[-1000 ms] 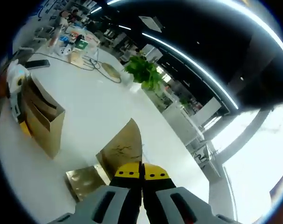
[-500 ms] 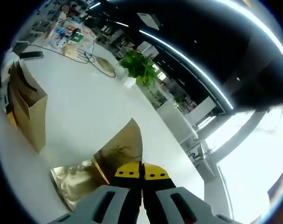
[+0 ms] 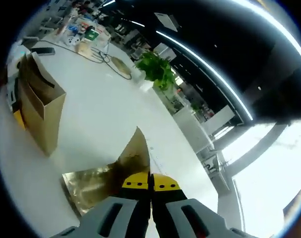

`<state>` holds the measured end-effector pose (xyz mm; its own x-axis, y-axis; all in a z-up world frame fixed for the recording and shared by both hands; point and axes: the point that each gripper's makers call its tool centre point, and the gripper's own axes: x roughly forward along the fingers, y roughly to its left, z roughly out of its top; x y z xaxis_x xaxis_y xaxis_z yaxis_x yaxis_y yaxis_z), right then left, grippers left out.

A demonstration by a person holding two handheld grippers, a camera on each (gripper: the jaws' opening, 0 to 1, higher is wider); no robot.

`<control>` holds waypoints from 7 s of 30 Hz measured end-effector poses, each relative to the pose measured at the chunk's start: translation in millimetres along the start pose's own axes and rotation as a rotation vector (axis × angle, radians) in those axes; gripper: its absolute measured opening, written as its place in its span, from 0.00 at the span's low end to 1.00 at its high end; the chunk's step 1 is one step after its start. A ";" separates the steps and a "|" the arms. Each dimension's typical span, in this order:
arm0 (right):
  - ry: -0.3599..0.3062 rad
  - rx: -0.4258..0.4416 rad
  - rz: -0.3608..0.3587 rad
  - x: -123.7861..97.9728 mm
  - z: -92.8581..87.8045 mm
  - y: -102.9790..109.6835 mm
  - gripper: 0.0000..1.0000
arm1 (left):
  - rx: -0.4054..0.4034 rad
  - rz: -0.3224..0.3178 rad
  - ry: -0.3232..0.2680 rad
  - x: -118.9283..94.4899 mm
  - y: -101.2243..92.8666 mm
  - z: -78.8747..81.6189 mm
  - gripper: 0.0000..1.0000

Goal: Extract single mask from mask box in order stack masks on table

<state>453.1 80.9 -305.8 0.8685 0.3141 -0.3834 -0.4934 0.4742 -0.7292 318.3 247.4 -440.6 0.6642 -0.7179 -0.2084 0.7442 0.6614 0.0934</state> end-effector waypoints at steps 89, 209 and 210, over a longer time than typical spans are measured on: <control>-0.051 -0.166 0.377 4.8 -64.3 110.4 0.00 | -0.007 0.005 0.005 0.1 0.3 -0.7 0.20; -0.312 0.679 0.029 -75.5 -64.1 158.4 0.00 | -0.006 0.013 0.012 -1.1 4.9 -3.2 0.20; -0.311 0.678 0.029 -75.6 -64.0 158.7 0.00 | -0.006 0.013 0.012 -1.0 5.2 -3.3 0.20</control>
<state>312.2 79.8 -428.9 0.8508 0.5048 -0.1460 -0.5244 0.8337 -0.1732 321.3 252.2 -443.1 0.6731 -0.7064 -0.2191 0.7348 0.6722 0.0901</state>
